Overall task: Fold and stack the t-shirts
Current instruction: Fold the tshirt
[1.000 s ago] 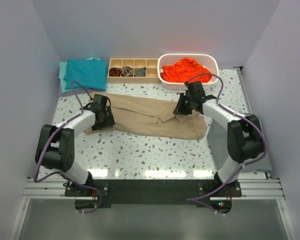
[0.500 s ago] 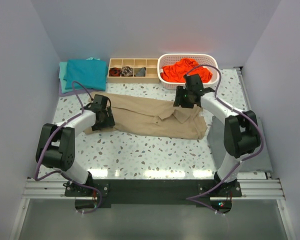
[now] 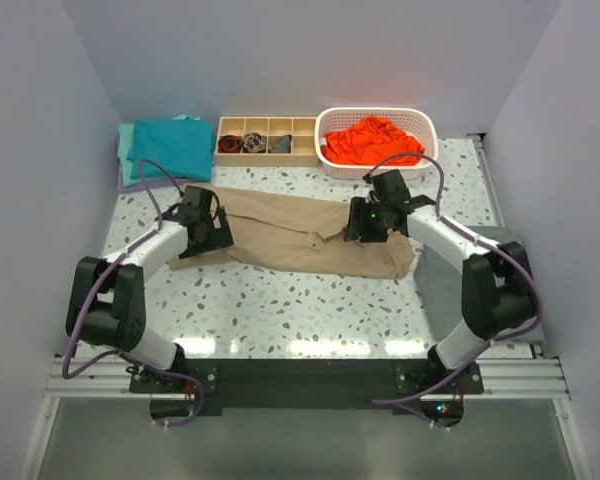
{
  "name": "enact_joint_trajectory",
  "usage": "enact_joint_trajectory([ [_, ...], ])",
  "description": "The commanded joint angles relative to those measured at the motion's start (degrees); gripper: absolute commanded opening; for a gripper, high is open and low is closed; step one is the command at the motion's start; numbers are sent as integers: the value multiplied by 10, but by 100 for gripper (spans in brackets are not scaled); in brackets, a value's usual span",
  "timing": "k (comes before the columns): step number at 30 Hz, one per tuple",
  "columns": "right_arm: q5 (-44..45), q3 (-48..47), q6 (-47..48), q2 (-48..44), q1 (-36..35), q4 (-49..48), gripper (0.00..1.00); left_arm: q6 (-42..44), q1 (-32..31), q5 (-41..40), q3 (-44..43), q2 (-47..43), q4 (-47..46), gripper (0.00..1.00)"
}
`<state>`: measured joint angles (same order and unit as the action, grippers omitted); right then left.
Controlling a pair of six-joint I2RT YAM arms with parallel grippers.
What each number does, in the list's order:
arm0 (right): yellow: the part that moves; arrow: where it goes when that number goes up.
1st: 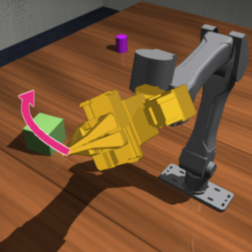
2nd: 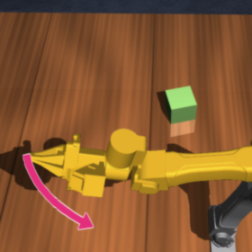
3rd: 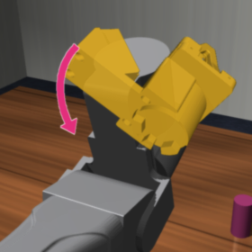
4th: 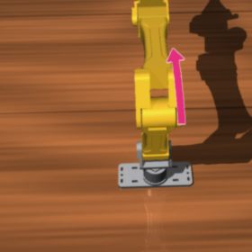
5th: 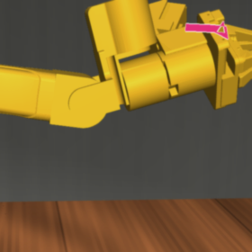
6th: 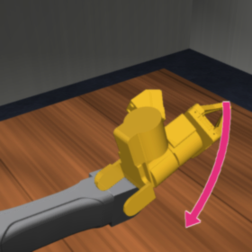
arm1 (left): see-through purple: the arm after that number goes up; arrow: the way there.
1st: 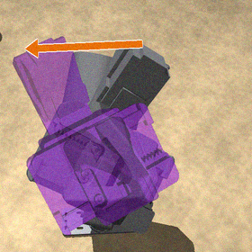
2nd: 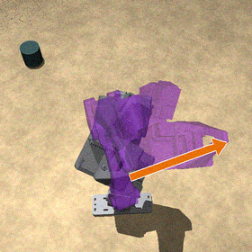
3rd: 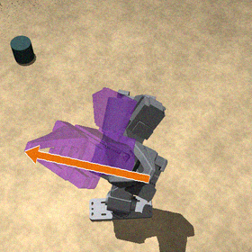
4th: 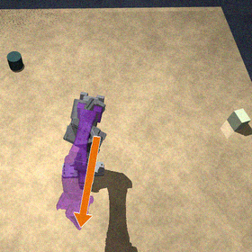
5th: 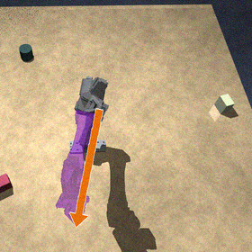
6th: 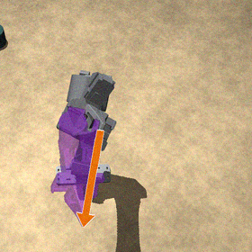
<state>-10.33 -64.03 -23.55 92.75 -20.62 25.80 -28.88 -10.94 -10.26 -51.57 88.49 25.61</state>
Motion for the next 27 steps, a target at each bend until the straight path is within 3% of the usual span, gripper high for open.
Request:
enact_joint_trajectory([
  [1, -28, -6, -15, 14, -11, -22, 52, 6, 3, 16, -18, -46, -17, 100],
  [13, 31, -174, 14, 175, -12, -31, 52, 12, 3, 34, -12, -62, -25, 100],
  [21, 91, -277, 42, 211, -11, 33, 53, 11, 3, 38, -8, -51, -30, 100],
  [27, 88, -231, 58, 152, -9, 30, 54, 17, 3, 38, -9, -49, -27, 100],
])
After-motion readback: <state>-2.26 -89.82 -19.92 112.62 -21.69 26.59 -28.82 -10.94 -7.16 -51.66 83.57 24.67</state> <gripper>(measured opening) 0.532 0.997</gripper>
